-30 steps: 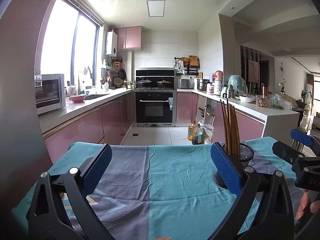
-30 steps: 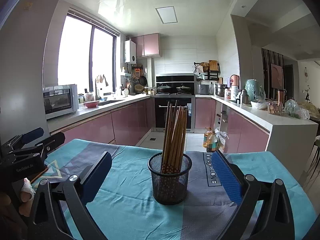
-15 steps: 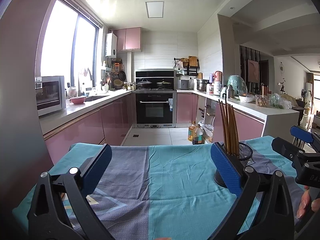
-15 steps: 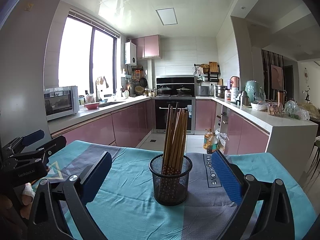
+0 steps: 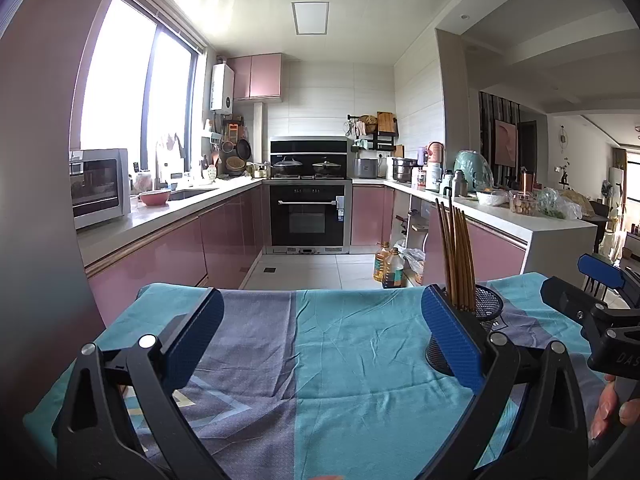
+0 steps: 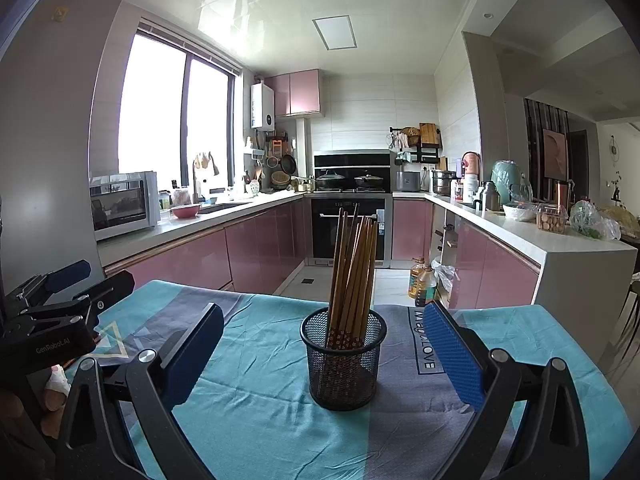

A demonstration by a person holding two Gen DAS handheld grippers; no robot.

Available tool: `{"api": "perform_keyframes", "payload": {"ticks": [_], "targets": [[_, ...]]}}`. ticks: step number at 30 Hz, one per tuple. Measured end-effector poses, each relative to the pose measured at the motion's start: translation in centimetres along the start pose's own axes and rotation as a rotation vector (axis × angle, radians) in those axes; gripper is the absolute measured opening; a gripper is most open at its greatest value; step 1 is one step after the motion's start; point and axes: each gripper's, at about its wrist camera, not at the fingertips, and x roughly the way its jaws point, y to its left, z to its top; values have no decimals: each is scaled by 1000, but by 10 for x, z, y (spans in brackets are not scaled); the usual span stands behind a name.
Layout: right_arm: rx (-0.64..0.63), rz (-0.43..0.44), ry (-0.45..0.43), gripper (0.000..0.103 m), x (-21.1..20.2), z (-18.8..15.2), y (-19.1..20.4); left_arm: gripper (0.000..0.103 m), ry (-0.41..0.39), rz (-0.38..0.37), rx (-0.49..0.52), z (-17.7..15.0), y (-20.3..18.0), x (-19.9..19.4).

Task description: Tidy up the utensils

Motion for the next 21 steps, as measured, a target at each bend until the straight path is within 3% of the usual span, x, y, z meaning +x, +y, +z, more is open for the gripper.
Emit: {"api": "perform_keyframes", "payload": {"ticks": [21], "targets": [[0,0,2,97,0,1,1,97,1,-17,-10,0,0,-2]]}}
